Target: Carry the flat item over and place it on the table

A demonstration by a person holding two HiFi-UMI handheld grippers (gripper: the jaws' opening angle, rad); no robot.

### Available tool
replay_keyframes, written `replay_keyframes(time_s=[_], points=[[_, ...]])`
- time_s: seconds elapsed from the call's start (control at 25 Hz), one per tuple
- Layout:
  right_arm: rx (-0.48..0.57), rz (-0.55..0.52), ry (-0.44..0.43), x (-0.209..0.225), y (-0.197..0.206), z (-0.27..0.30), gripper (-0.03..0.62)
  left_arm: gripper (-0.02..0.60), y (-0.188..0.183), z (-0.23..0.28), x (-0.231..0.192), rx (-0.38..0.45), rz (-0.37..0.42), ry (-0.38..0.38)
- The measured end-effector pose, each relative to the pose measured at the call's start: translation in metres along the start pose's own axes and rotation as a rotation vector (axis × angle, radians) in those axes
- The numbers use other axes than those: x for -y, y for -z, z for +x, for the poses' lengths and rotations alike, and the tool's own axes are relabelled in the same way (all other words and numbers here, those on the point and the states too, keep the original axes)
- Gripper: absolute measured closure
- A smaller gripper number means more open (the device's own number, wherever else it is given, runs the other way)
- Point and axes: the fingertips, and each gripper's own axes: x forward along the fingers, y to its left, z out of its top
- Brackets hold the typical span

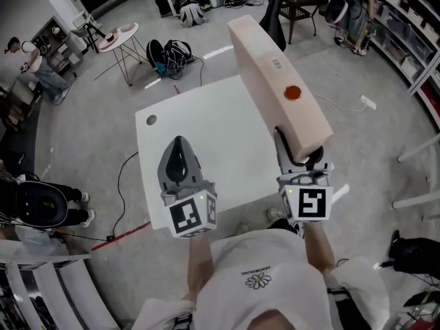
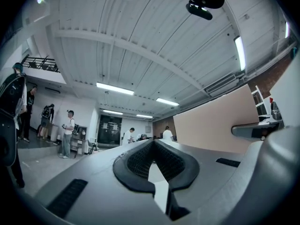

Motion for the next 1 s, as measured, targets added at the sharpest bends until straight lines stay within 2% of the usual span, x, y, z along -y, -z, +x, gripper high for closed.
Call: replay_keyframes(time_s=[0.12,0.28,0.4,0.68,0.8,1.0], points=[[-0.011,-0.178,-0.049,-0.009,0.001,0.014,0.319,0.566,0.002,-0.004,-0.005,-0.007,-0.002,-0.024],[-0.141,-0.434,-0.128,-0.024,0.02,0.03,0.319,0.566,0.001,-0.002,-0.012,-0.016,-0.007,-0.056],[-0.138,-0.579,-0.181,-0.041,0.031,0.041,0.319,0.566,0.002,0.0,-0.019,-0.025,-0.01,-0.082],[-0.134,-1.003,-0.322,-0.087,0.083,0.046,0.319,0.566,0.019,-0.006,-0.028,-0.06,-0.013,-0.122],[-0.125,-1.109,-0.358,-0.102,0.103,0.047,0.319,0.566,0.025,-0.007,-0.033,-0.069,-0.009,-0.13],[-0.134,-1.204,-0.397,-0.121,0.126,0.046,0.319,0.566,0.035,-0.01,-0.047,-0.092,-0.007,-0.138]])
